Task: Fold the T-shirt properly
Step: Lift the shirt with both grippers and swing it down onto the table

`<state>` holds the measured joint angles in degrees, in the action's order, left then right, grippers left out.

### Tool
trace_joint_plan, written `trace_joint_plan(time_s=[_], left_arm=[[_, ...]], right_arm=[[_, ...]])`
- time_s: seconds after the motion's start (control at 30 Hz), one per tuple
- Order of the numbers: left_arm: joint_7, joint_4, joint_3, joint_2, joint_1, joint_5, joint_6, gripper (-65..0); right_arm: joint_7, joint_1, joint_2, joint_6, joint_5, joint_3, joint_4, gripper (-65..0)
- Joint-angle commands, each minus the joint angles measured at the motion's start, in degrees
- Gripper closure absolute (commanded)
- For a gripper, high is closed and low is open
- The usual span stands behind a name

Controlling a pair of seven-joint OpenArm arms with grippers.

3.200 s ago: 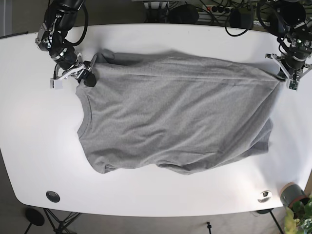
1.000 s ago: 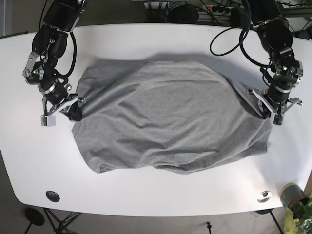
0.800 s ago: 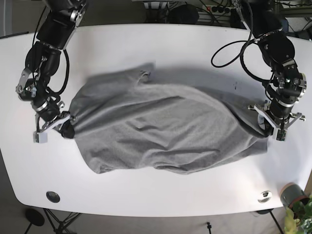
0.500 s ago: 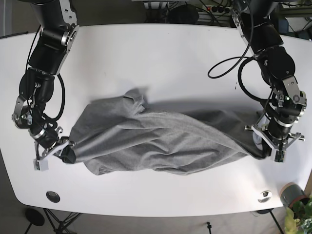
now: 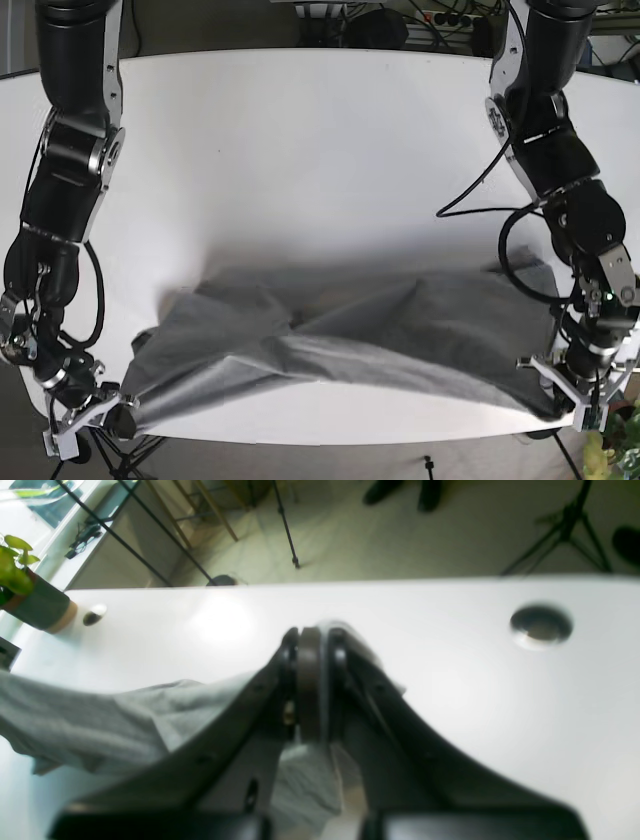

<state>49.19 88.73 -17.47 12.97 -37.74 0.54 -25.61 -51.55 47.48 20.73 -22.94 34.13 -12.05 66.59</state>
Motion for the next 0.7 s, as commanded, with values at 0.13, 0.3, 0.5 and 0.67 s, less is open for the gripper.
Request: trace_joint_plan(time_s=[0.13,0.3,0.5,0.67], left_arm=[[-1.76,-3.67,-0.15,0.79,-12.07,0.39,0.24,0.0],[-1.76,-8.33,-0.15,2.81,-22.26,0.39,0.24,0.0],[-1.76,-12.55,-0.06,3.86,-31.76,0.39,0.24,0.0],[-1.76,-12.38,-0.06,5.62,-32.11,0.30,0.24,0.0]], right_arm=[[1.92,13.48,3.05,-0.23,1.34,3.92,-3.51,-2.1],[1.75,23.24,4.37,-0.23,1.34,8.76,-5.44,-2.1],[1.48,27.32,4.72,-0.23,1.43,12.19,-5.53,-2.1],[-0.63,27.32,4.90,-0.23,1.43,12.36,-5.53,-2.1]])
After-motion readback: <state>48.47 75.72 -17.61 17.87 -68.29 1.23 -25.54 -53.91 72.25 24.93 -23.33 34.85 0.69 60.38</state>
